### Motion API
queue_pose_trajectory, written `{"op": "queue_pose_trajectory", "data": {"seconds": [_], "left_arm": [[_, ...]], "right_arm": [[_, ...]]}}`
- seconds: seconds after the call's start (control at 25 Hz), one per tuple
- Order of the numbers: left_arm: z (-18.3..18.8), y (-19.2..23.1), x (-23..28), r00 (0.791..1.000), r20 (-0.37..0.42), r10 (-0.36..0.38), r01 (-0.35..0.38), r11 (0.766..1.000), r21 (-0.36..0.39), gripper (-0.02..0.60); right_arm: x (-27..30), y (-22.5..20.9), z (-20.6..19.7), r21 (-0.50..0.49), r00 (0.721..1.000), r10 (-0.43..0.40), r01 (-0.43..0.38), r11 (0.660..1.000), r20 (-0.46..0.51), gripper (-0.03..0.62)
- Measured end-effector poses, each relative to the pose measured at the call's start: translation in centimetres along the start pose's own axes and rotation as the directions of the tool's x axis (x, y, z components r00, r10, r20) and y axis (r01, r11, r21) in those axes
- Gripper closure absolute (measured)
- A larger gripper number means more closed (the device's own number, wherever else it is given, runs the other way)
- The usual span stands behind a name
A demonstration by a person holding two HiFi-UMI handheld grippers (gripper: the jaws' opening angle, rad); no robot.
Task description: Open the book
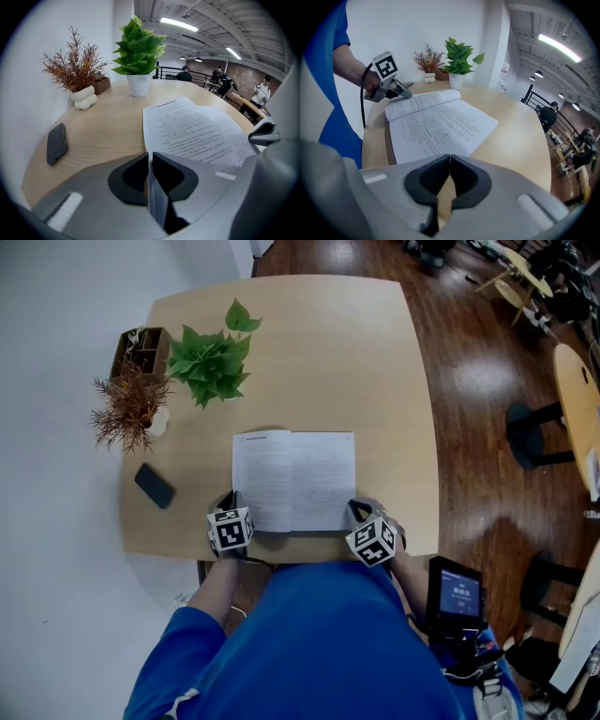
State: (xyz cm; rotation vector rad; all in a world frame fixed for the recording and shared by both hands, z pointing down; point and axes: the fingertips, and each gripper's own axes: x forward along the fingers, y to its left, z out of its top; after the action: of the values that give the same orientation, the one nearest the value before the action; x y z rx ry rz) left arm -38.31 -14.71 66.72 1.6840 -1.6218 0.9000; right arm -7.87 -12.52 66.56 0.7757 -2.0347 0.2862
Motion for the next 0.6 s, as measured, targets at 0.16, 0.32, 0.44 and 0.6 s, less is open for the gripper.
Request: {"op": "queue_pose_trajectory", "data": {"seconds": [0.16,0.32,0.44,0.6], "left_arm": [[-0.11,-0.03,0.14,1.000,-0.008,0.006,-0.006,1.000,0.014,0.540],[-0.15,0.01,0.15,1.000,-0.016,0.008,-0.007,1.000,0.030,0.537],[0.07,-0.02,0.28,1.000,-0.002,0.007,-0.007,0.999,0.043,0.535],[0.17,-0.05,0.35,1.000,-0.002,0.000,0.000,0.998,0.062,0.529]], "right_arm": [[-0.02,-0.01,0.02,-0.004,1.000,0.001,-0.001,1.000,-0.001,0.589],[-0.05,0.03,0.13,-0.003,1.000,0.002,-0.002,1.000,0.000,0.589],[0.00,0.00,-0.02,-0.006,1.000,0.000,0.000,1.000,-0.001,0.589],[0.06,-0.05,-0.06,-0.007,1.000,-0.002,0.002,1.000,-0.001,0.589]]}}
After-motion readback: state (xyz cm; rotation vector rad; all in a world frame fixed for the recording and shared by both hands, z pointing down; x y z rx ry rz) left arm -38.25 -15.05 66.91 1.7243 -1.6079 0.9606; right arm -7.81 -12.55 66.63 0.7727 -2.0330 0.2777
